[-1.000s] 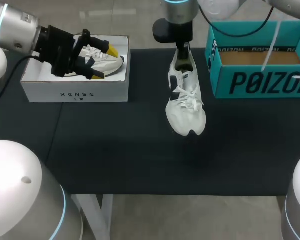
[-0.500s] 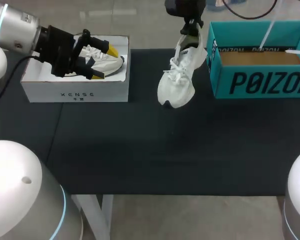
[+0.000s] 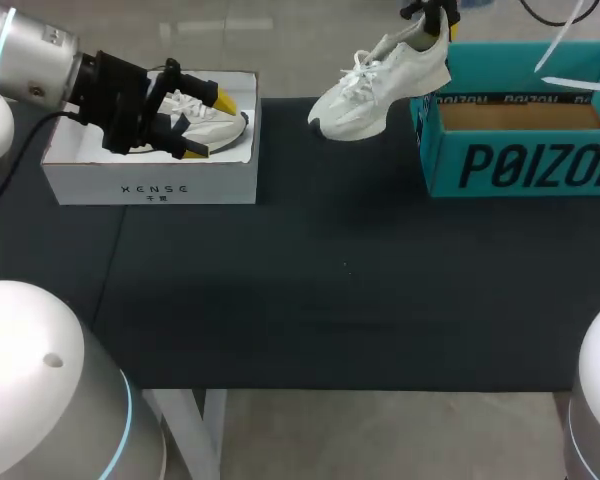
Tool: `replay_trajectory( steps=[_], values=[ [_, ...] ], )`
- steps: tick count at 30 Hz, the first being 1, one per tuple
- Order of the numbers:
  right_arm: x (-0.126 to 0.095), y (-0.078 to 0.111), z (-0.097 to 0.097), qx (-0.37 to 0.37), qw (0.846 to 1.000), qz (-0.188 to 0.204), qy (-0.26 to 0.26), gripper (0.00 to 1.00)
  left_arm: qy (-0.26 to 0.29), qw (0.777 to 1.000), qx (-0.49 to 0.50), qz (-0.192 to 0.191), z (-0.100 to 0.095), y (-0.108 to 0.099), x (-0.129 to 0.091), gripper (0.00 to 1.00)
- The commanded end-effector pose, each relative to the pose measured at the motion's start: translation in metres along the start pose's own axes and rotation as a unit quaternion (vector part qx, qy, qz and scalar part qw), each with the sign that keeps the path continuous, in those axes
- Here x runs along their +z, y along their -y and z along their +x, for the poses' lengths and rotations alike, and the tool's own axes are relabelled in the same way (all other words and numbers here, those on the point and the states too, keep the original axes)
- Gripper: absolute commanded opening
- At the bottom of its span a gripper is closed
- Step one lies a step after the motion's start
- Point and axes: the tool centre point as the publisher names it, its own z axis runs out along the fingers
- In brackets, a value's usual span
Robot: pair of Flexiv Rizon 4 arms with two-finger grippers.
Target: Take the shoe out of the shoebox, open the shoe tongue, remove and reinsert the insole, then place the shoe into the shoebox
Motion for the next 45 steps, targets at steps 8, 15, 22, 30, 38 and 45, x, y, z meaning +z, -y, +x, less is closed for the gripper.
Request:
replay_trajectory(
  steps=[8,15,22,30,38,45],
  values=[
    [-0.004,0.007,0.004,0.015,1.0,0.005,0.02,0.0,-0.001,1.0,0.0,-0.001,0.0,0.001,0.0,1.0],
    [-0.004,0.007,0.004,0.015,1.0,0.005,0.02,0.0,-0.001,1.0,0.0,-0.001,0.0,0.001,0.0,1.0],
    [-0.002,0.007,-0.002,0.018,1.0,0.001,0.022,0.0,-0.001,1.0,0.0,-0.001,0.0,0.001,0.0,1.0],
    [0.002,0.003,-0.062,0.069,0.997,-0.002,0.019,0.0,-0.001,1.0,0.0,-0.001,0.0,0.001,0.0,1.0],
    [0.007,0.014,-0.112,0.119,0.993,-0.005,0.017,0.0,-0.001,1.0,0.0,-0.001,0.0,0.001,0.0,1.0],
    [0.025,0.034,-0.163,0.191,0.981,0.015,0.017,0.0,-0.001,1.0,0.0,-0.001,0.0,0.001,0.0,1.0]
  ],
)
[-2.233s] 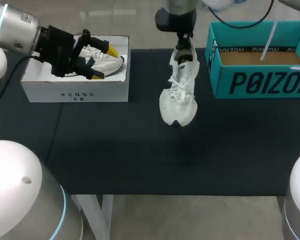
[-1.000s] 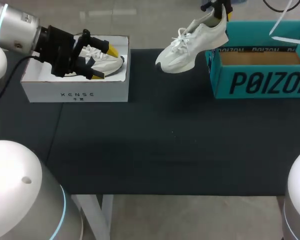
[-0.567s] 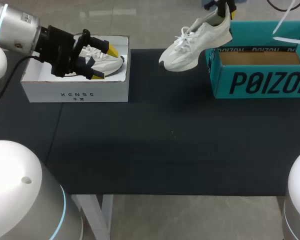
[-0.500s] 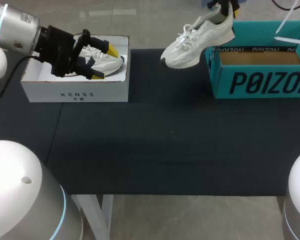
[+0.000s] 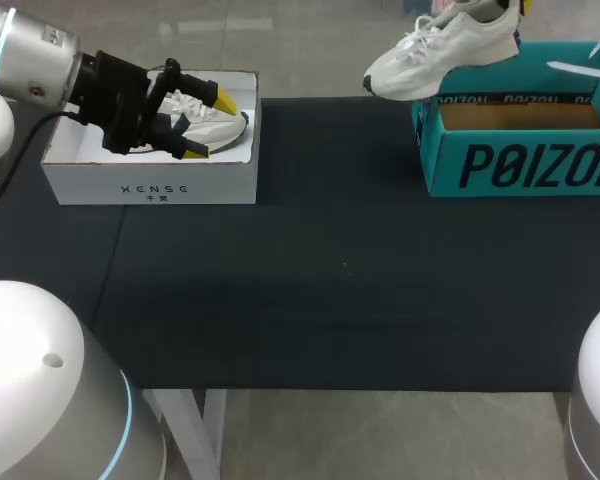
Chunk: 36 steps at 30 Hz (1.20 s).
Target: Take the shoe out of the shoebox, open the shoe tongue, remove and reinsert the insole, then place the shoe into the shoebox
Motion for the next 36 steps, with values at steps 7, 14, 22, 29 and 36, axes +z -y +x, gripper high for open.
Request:
replay_trajectory(
  steps=[7,14,22,29,36],
  values=[
    [0.018,0.018,-0.068,0.076,0.997,0.006,-0.022,0.0,-0.001,1.0,0.0,-0.001,0.0,0.001,0.0,1.0],
    [0.032,0.037,-0.103,0.127,0.992,0.0,-0.027,0.0,-0.001,1.0,0.0,-0.001,0.0,0.001,0.0,1.0],
    [0.049,0.061,-0.124,0.168,0.985,-0.032,-0.031,0.0,-0.001,1.0,0.0,-0.001,0.0,0.001,0.0,1.0],
    [0.068,0.074,-0.128,0.186,0.982,-0.032,-0.017,0.0,-0.001,1.0,0.0,-0.001,0.0,0.001,0.0,1.0],
    [0.081,0.076,-0.131,0.197,0.98,-0.02,-0.012,0.0,-0.001,1.0,0.0,-0.001,0.0,0.001,0.0,1.0]
  ],
)
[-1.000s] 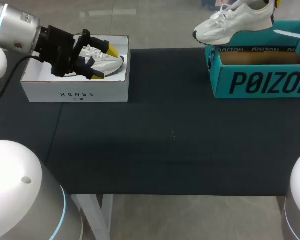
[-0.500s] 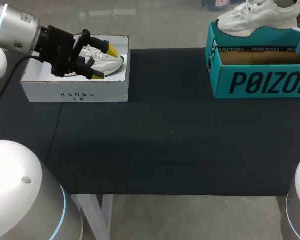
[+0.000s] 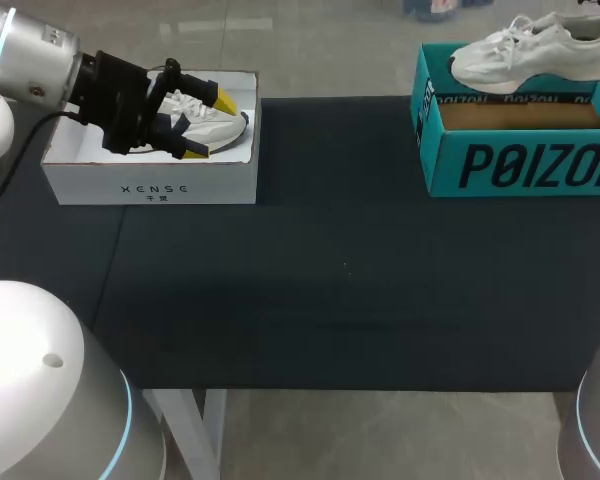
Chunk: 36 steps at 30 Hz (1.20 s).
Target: Take the shoe out of the shoebox, open the shoe tongue, remove and reinsert the insole, then place the shoe into the shoebox
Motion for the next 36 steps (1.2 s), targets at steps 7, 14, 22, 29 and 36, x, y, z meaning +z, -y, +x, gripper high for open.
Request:
replay_trajectory(
  steps=[7,14,22,29,36],
  values=[
    [0.03,0.011,0.004,0.01,1.0,-0.014,-0.003,0.0,-0.001,1.0,0.0,-0.001,0.0,0.001,0.0,1.0],
    [0.058,0.008,0.01,0.029,0.999,-0.012,0.009,0.0,-0.001,1.0,0.0,-0.001,0.0,0.001,0.0,1.0],
    [0.093,0.018,0.013,0.021,1.0,0.002,0.018,0.0,-0.001,1.0,0.0,-0.001,0.0,0.001,0.0,1.0],
    [0.114,0.03,0.013,0.008,0.999,0.021,0.025,0.0,-0.001,1.0,0.0,-0.001,0.0,0.001,0.0,1.0],
    [0.125,0.048,0.01,0.005,0.999,0.038,0.018,0.0,-0.001,1.0,0.0,-0.001,0.0,0.001,0.0,1.0]
  ],
)
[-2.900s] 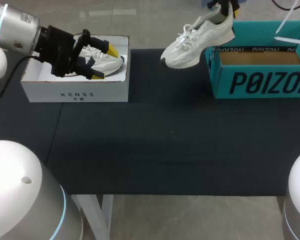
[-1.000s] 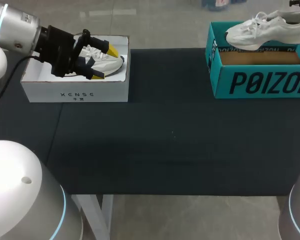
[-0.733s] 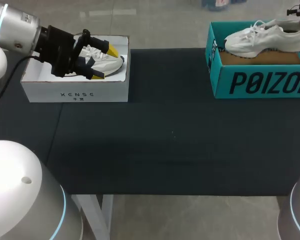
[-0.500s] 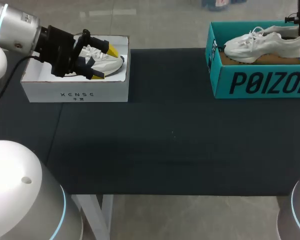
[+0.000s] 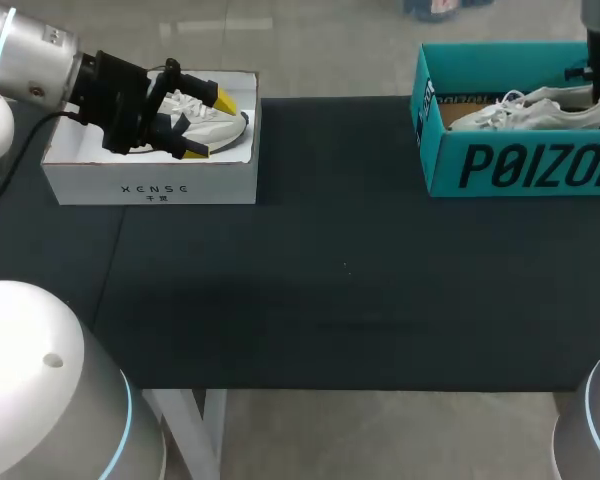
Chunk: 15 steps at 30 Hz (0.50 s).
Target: Take the shoe out of the shoebox, open the shoe tongue, remove and reinsert the insole, then place the shoe into the shoebox
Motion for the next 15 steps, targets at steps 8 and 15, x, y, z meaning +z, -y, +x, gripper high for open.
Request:
replay_trajectory(
  steps=[8,15],
  values=[
    [0.023,0.011,-0.001,0.004,1.0,0.014,0.003,0.0,-0.001,1.0,0.0,-0.001,0.0,0.001,0.0,1.0],
    [0.047,0.009,0.003,0.026,0.998,0.011,0.047,0.0,-0.001,1.0,0.0,-0.001,0.0,0.001,0.0,1.0]
  ],
)
